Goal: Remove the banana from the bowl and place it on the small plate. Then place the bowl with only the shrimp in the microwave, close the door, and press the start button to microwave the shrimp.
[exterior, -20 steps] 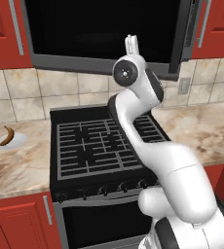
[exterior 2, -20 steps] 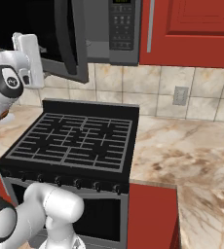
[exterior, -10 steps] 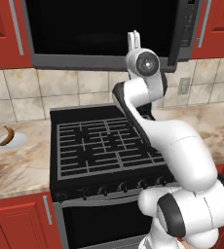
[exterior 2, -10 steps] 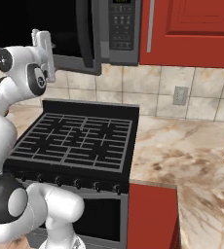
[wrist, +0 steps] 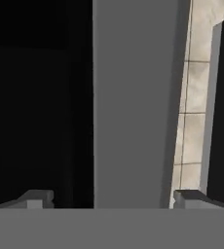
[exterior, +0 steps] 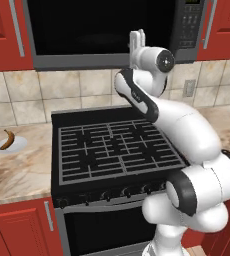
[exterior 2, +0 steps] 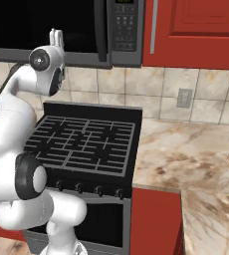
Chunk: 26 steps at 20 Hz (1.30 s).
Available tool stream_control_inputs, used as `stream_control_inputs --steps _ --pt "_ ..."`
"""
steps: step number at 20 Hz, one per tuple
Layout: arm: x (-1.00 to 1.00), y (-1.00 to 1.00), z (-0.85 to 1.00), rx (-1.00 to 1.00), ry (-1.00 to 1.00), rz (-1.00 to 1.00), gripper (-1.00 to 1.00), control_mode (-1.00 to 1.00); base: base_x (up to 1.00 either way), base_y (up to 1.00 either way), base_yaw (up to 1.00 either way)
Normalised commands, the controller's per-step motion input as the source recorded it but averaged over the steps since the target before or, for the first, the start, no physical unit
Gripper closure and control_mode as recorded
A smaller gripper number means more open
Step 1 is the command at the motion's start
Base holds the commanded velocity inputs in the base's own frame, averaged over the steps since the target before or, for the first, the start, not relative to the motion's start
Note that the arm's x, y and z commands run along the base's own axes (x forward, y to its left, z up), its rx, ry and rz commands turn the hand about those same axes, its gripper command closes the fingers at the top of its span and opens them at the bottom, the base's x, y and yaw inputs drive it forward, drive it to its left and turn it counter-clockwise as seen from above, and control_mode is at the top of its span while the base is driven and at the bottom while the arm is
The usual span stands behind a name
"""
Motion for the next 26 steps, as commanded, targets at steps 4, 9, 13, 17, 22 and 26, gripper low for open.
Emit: stream_control_inputs --steps 4,9,13,17,22,26 --pt "0.53 0.09 0.03 0.06 0.01 0.17 -1.00 -1.00 0.00 0.00 0.00" --pt "0.51 0.15 0.03 0.05 0.02 0.14 -1.00 -1.00 0.00 0.00 0.00" --pt "0.40 0.16 0.00 0.02 0.05 0.12 -1.00 -1.00 0.00 0.00 0.00" --pt "-0.36 0.01 0.00 0.00 0.00 0.11 -1.00 -1.00 0.00 0.00 0.00" --pt "-0.89 -0.17 0.00 0.01 -0.03 0.07 -1.00 -1.00 0.00 0.00 0.00" --pt "-1.00 -0.31 0.00 0.05 -0.05 0.04 -1.00 -1.00 0.00 0.00 0.00"
